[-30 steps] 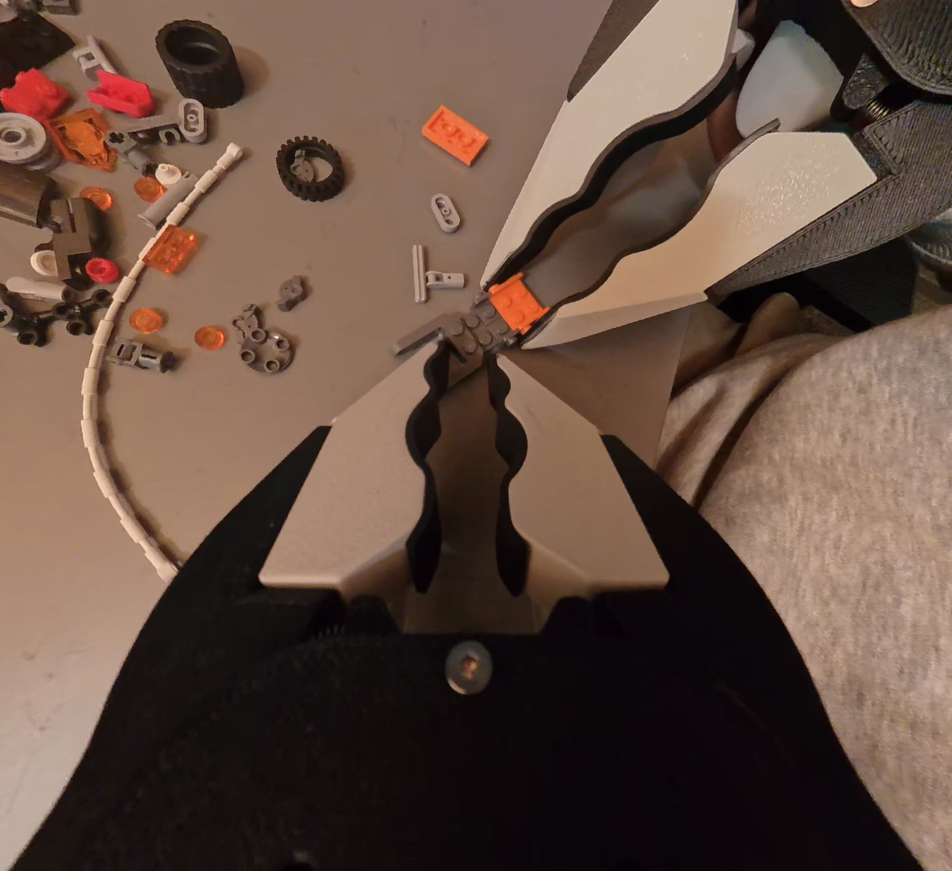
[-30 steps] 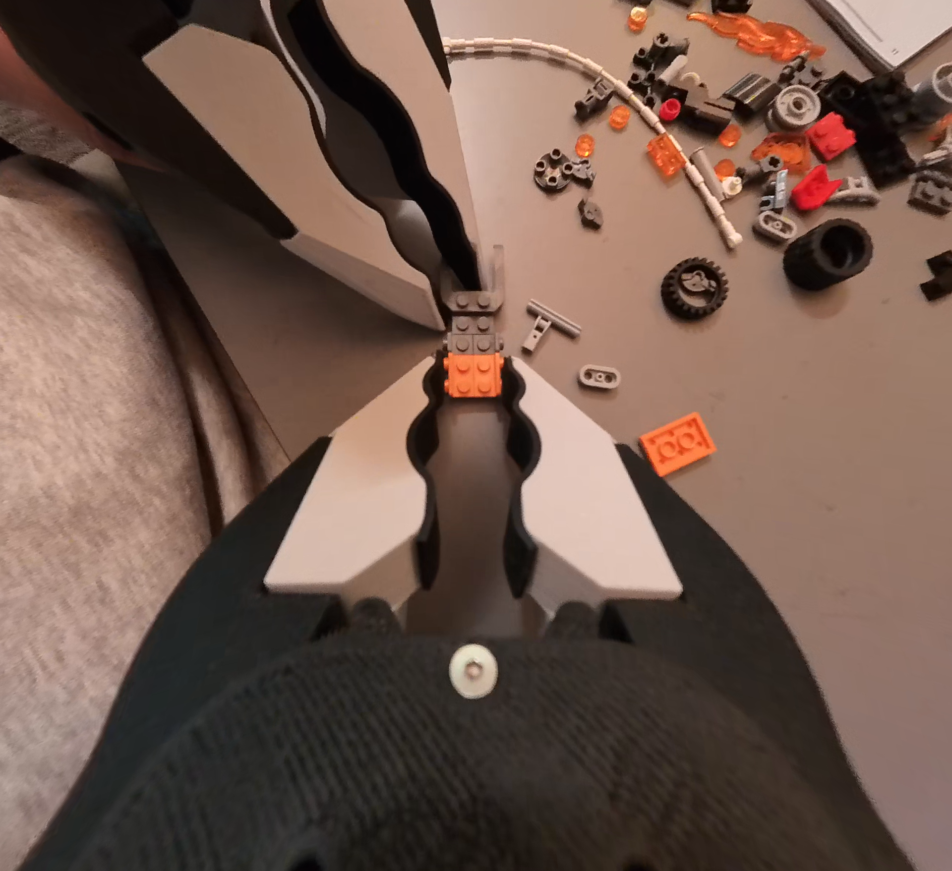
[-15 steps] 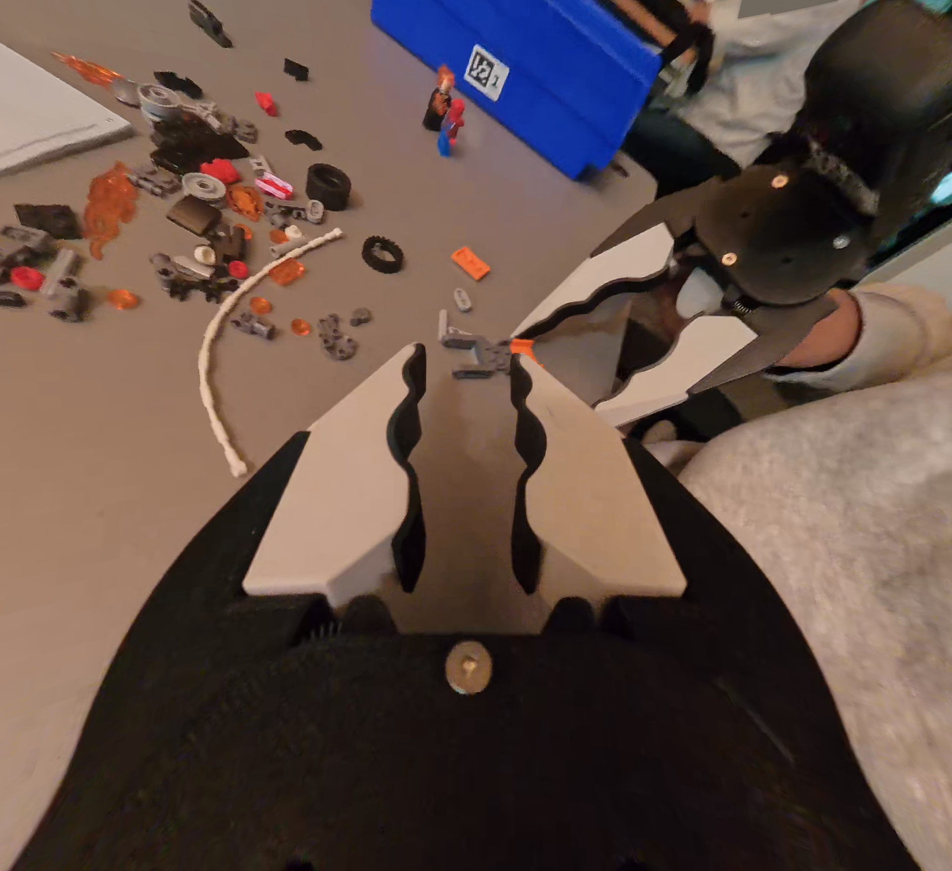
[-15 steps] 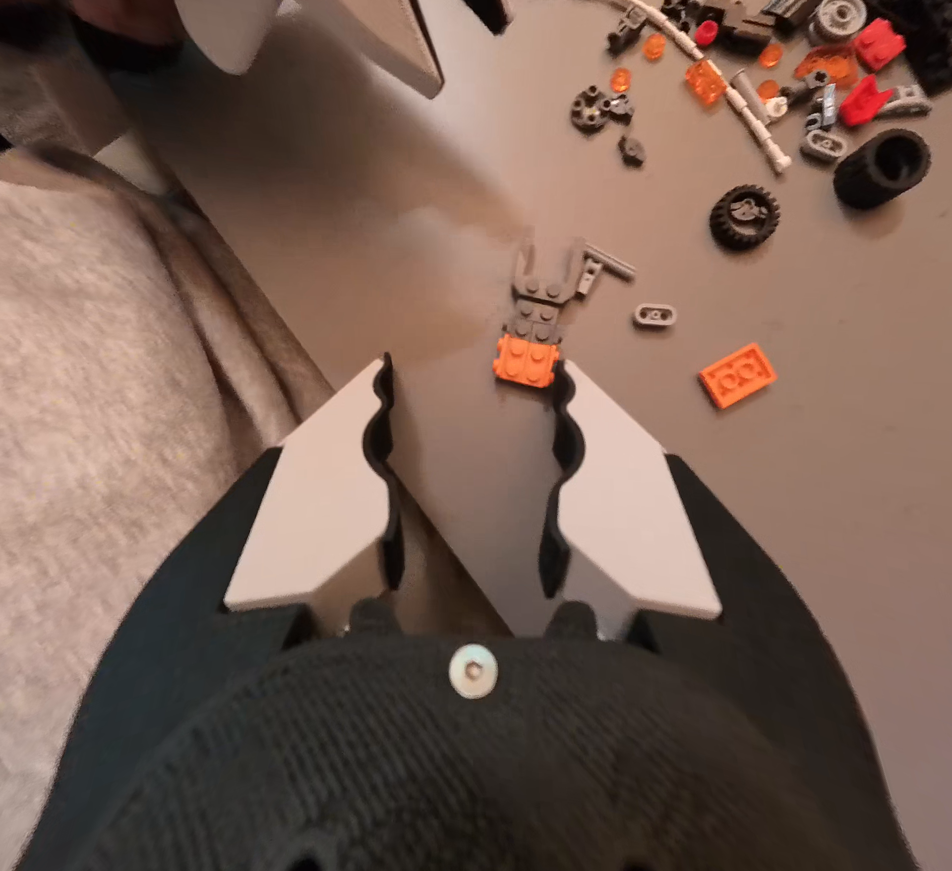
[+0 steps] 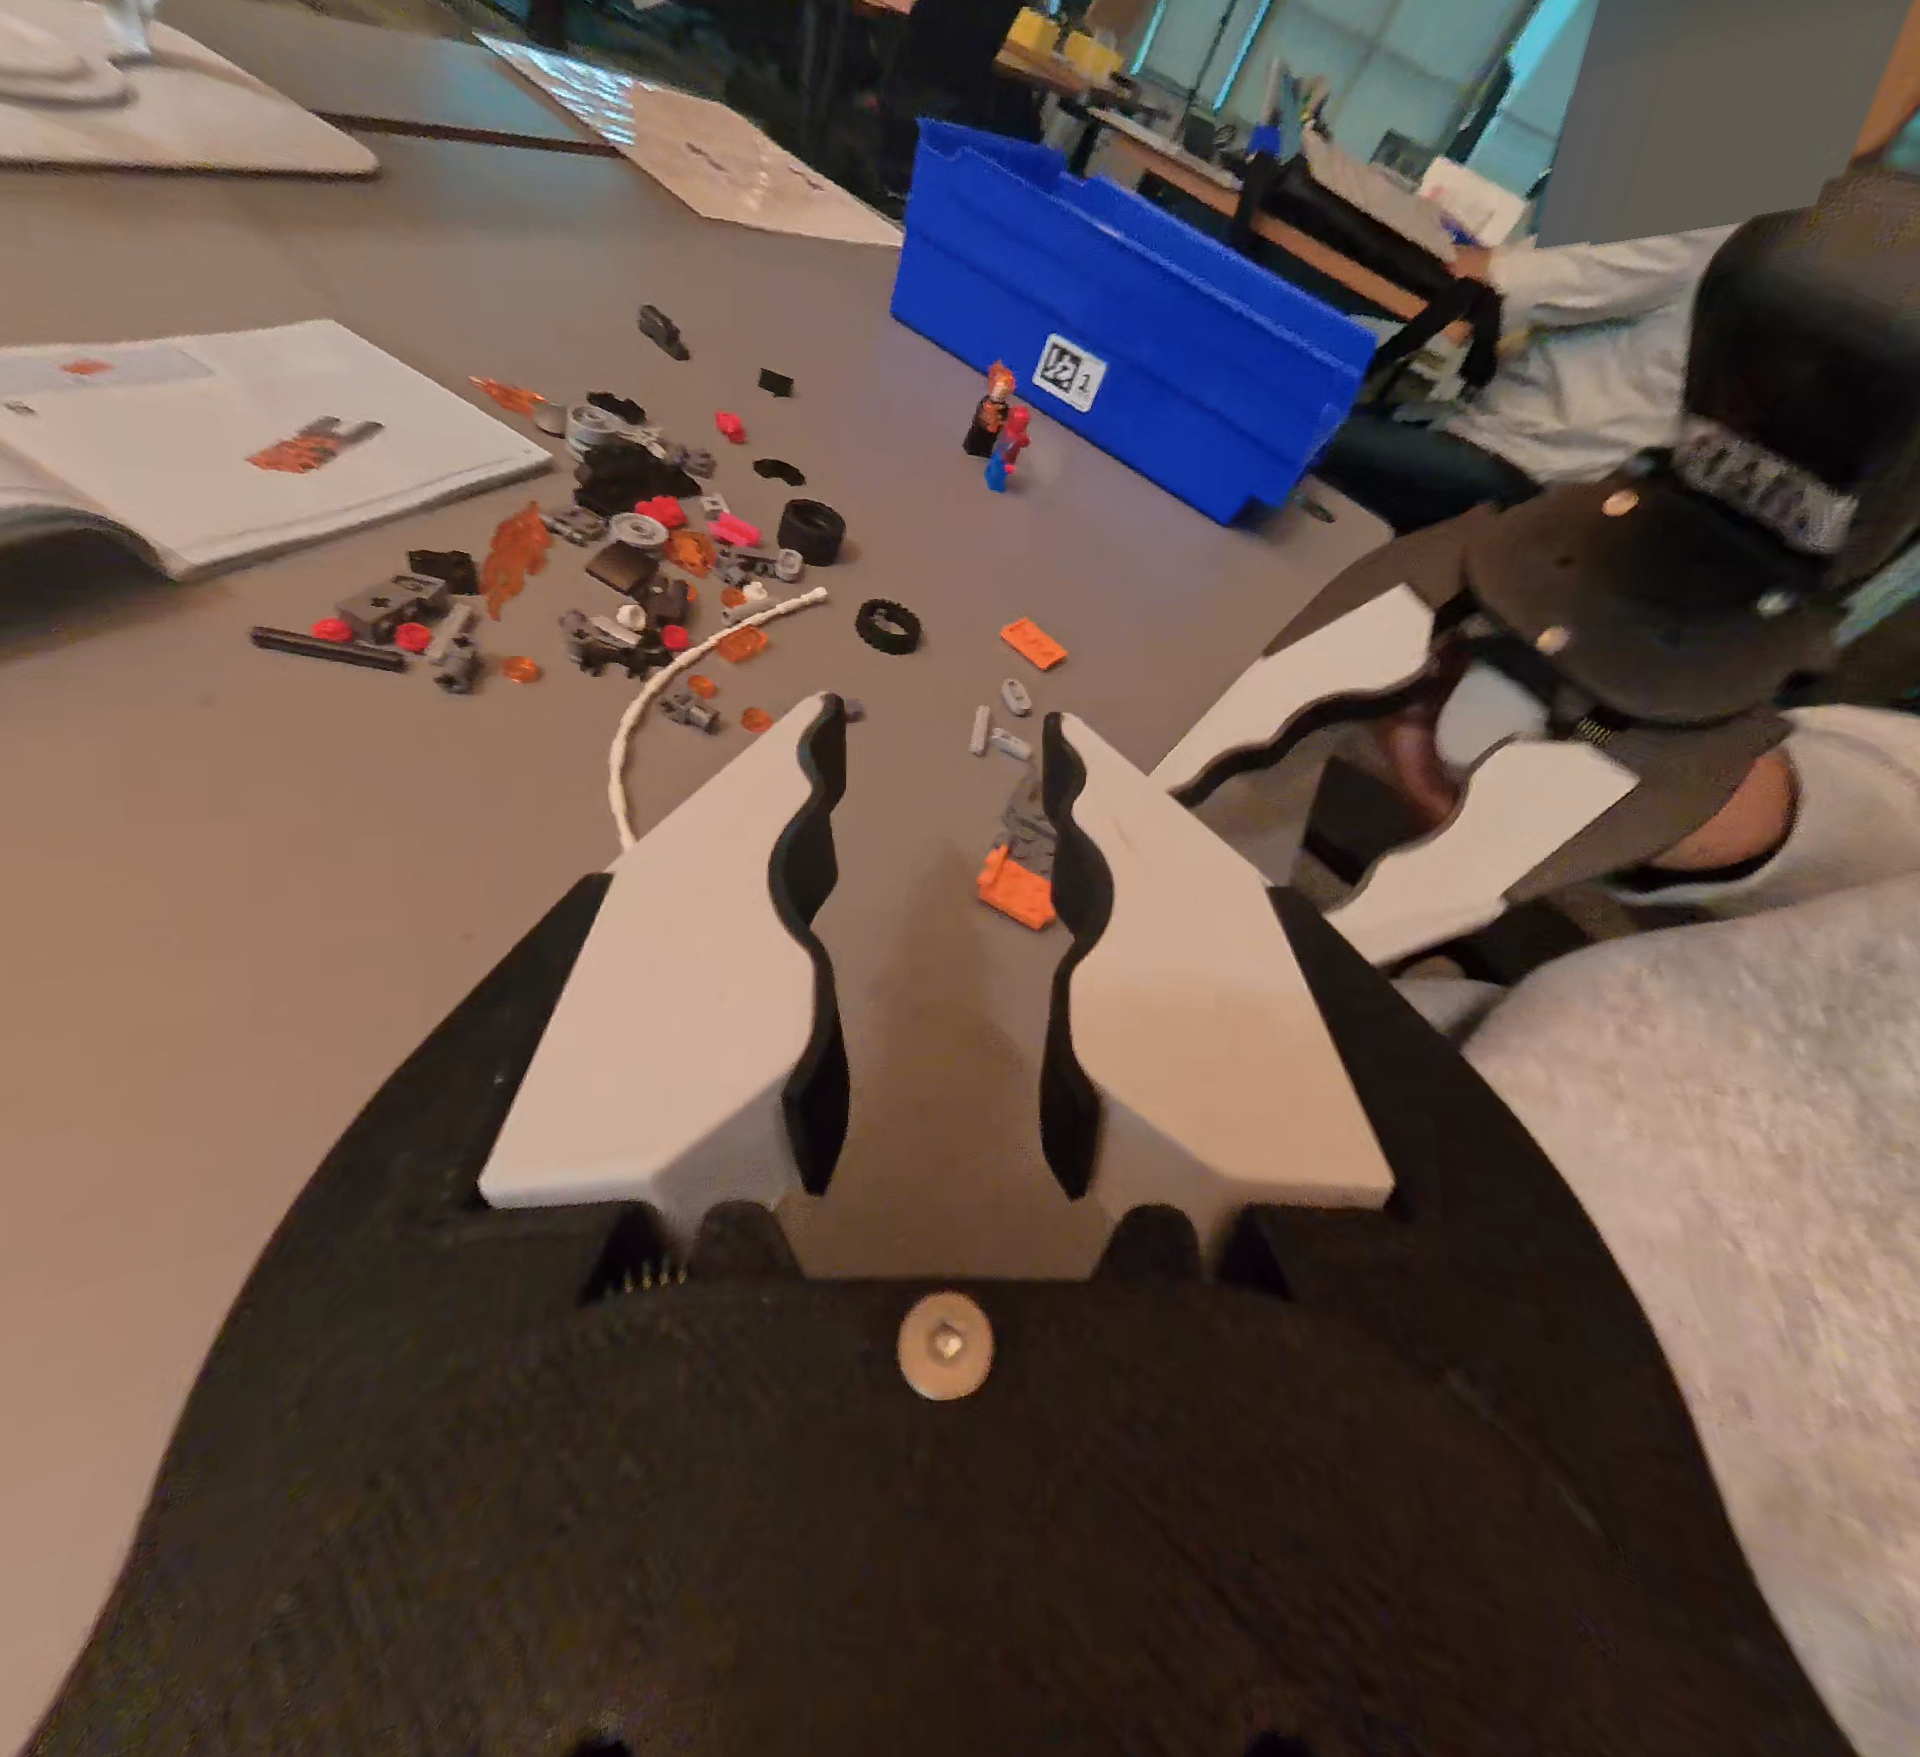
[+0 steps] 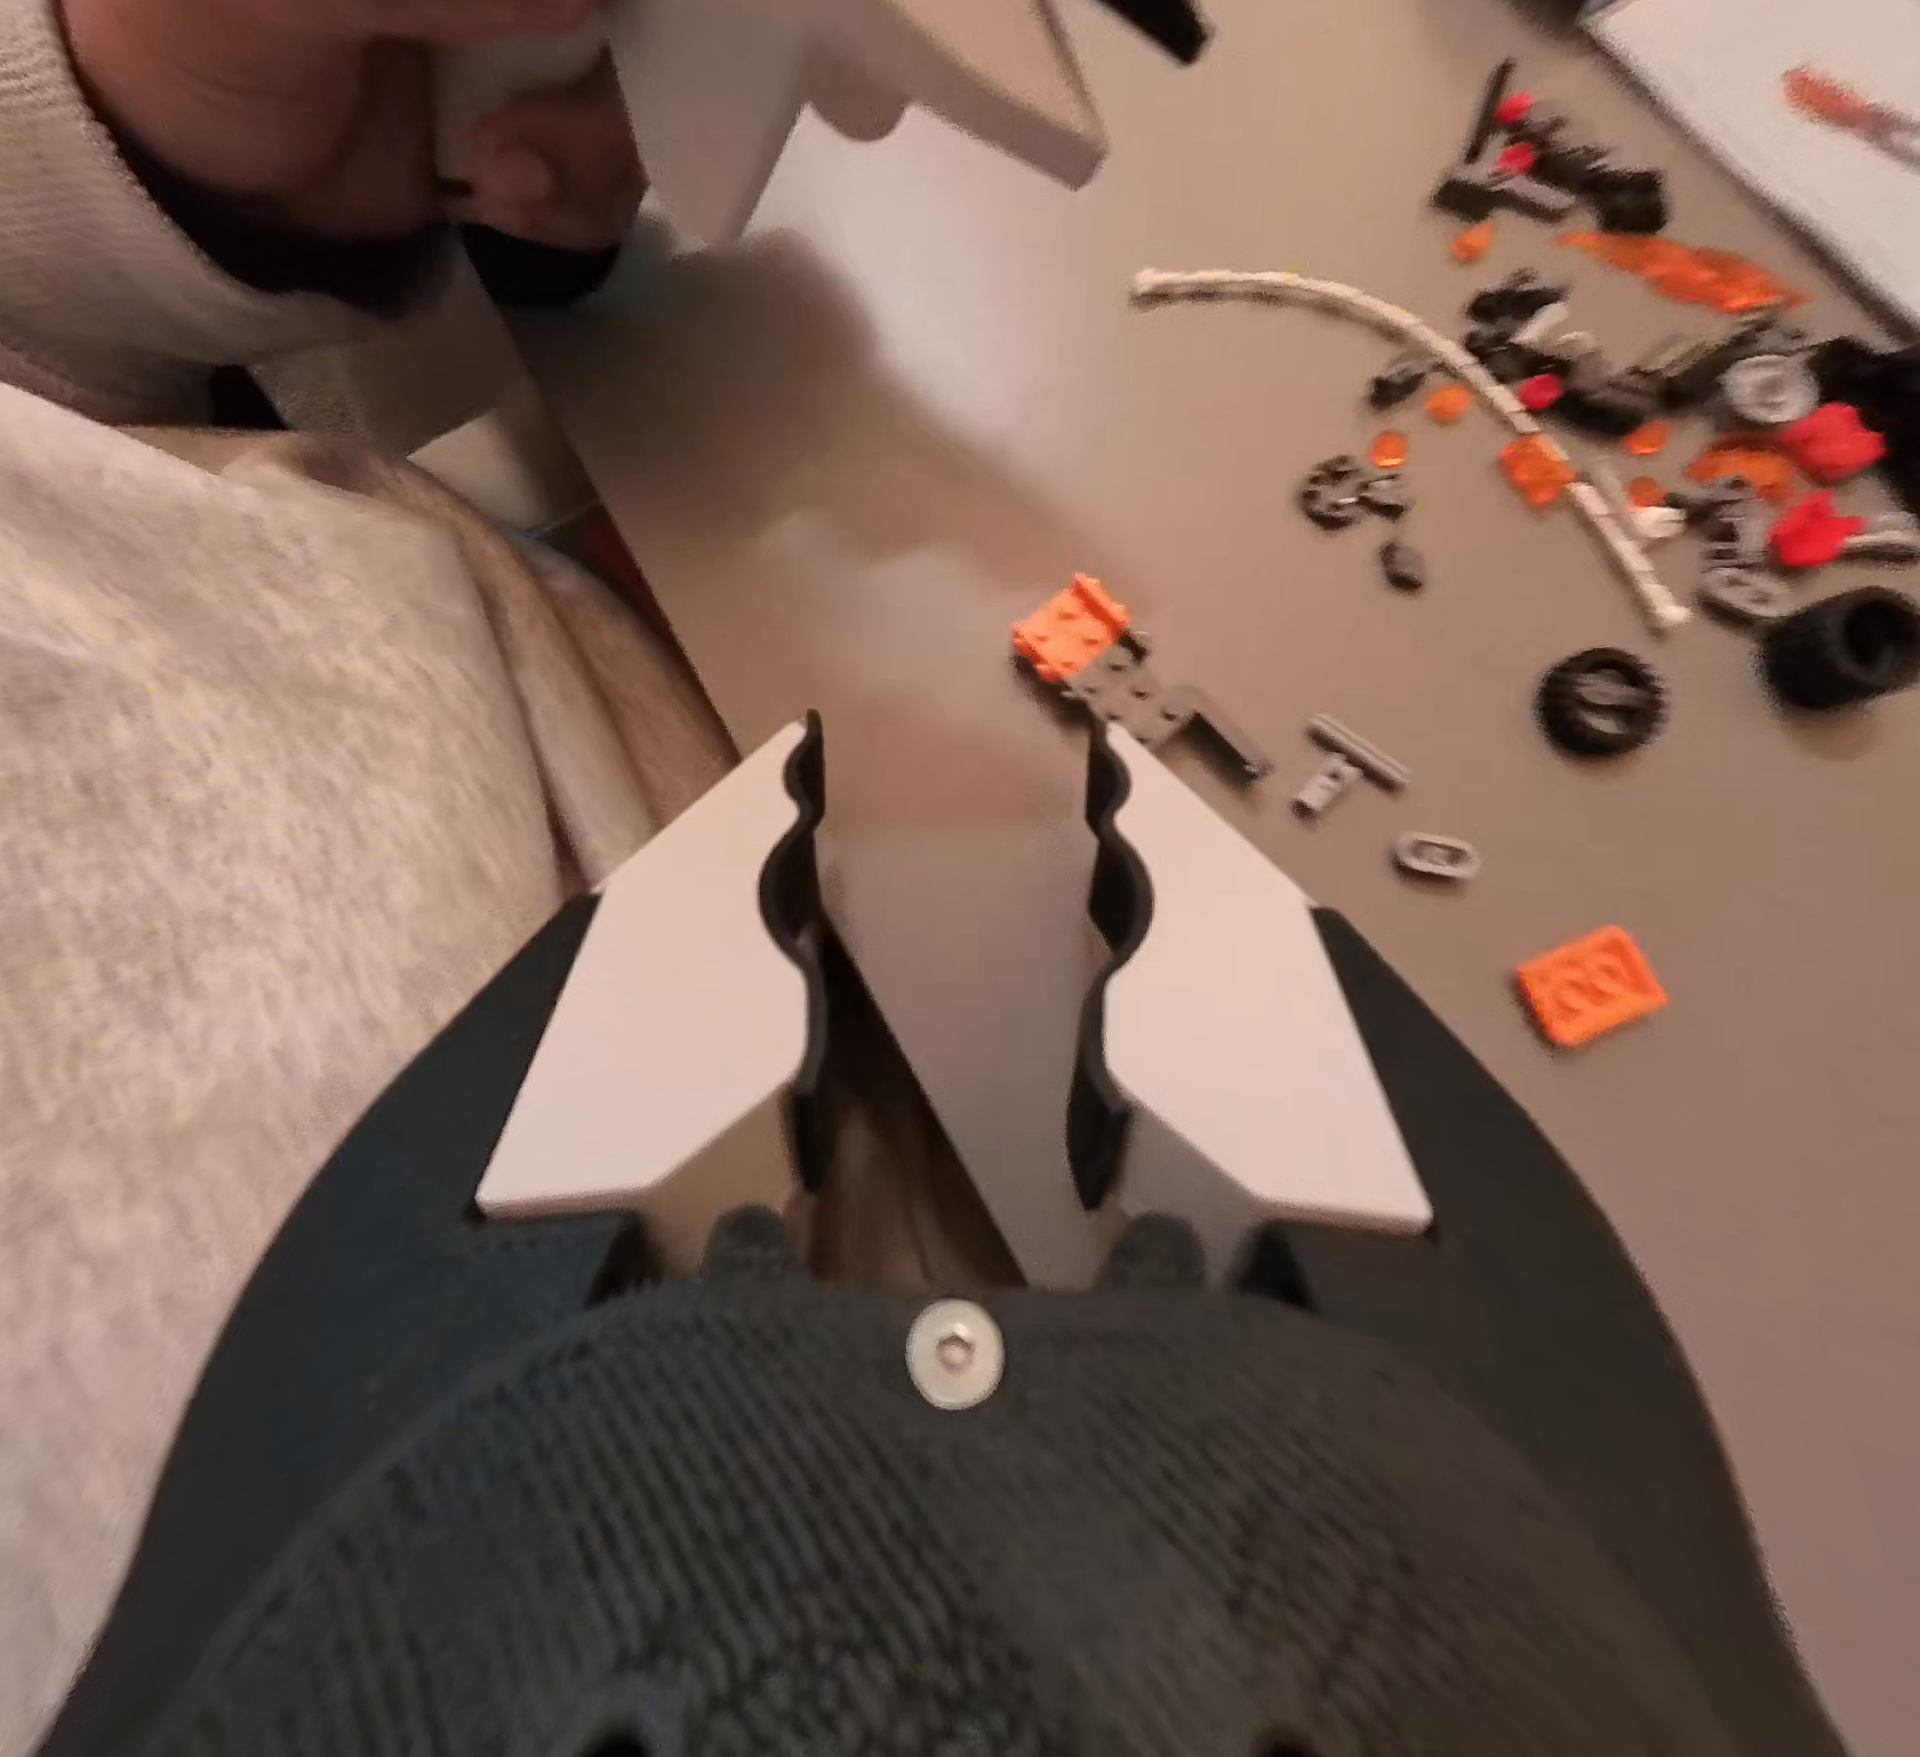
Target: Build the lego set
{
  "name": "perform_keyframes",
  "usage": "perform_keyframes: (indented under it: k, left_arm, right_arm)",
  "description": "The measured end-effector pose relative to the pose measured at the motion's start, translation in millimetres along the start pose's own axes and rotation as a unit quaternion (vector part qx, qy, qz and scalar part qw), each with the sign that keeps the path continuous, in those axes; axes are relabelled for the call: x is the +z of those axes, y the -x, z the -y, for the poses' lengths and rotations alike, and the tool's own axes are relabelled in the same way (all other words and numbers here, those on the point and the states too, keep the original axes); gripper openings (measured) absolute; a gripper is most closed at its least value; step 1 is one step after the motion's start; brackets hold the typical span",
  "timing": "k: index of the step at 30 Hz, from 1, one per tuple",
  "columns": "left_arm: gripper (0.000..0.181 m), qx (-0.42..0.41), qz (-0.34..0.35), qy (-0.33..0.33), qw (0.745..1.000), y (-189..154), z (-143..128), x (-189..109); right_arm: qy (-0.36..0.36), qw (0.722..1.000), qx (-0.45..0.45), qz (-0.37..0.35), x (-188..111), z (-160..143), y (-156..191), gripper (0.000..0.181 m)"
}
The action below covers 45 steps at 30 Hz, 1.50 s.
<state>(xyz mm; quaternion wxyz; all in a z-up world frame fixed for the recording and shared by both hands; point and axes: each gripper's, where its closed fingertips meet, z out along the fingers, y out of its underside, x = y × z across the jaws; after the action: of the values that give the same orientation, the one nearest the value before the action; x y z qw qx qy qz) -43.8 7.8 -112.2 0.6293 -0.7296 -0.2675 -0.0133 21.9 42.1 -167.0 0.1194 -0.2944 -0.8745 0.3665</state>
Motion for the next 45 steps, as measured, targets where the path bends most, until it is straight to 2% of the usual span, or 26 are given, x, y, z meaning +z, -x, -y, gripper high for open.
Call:
perform_keyframes:
  k: [1,4,7,9,11,14,17,19,21,26,31,37,45]
  left_arm:
    - [0.037,0.013,0.008,0.003,1.000,0.6,0.6,1.3]
    - [0.040,0.038,0.025,0.018,0.999,7.0,4.1,7.7]
    - [0.044,0.042,0.052,0.027,0.997,23.7,13.6,12.0]
    - [0.055,0.051,0.061,0.021,0.997,33.6,31.7,14.9]
    - [0.054,0.071,0.089,0.001,0.994,52.5,58.8,17.1]
    - [0.052,0.090,0.111,-0.016,0.990,81.3,87.5,23.2]
    - [0.041,0.094,0.128,-0.032,0.987,102.2,90.8,23.5]
    - [0.027,0.110,0.152,-0.066,0.980,112.5,87.2,14.6]
    - [0.005,0.110,0.147,-0.086,0.979,114.4,85.4,6.6]
    - [0.001,0.091,0.111,-0.127,0.981,108.4,95.4,-4.8]
    - [0.000,0.100,0.085,-0.063,0.989,101.3,73.0,16.5]
    - [0.000,0.145,0.074,-0.008,0.987,87.5,55.4,32.6]
    - [0.002,0.095,0.032,-0.017,0.995,82.0,54.8,30.4]
  right_arm:
    - [-0.013,1.000,0.000,-0.012,-6.8,2.0,-8.6,0.049]
    - [-0.064,0.997,0.016,-0.034,-24.4,16.5,-36.2,0.050]
    - [-0.123,0.991,0.020,-0.053,-35.3,48.1,-68.2,0.055]
    - [-0.173,0.980,0.006,-0.097,-41.0,75.8,-103.3,0.053]
    - [-0.240,0.963,0.001,-0.123,-44.2,106.6,-138.8,0.042]
    - [-0.300,0.949,0.045,-0.088,-31.4,131.3,-176.7,0.038]
    - [-0.352,0.931,0.097,-0.003,-23.9,131.4,-177.2,0.035]
    - [-0.369,0.923,0.111,-0.006,-30.2,123.4,-181.7,0.032]
    - [-0.381,0.918,0.102,-0.020,-34.4,118.9,-184.0,0.028]
    - [-0.324,0.944,0.053,-0.019,-12.4,115.2,-165.9,0.030]
    - [-0.276,0.958,-0.011,-0.073,2.6,110.5,-159.0,0.025]
    - [-0.287,0.957,-0.005,-0.042,3.2,112.8,-144.3,0.024]
    - [-0.278,0.960,0.002,-0.039,7.9,110.6,-143.2,0.024]
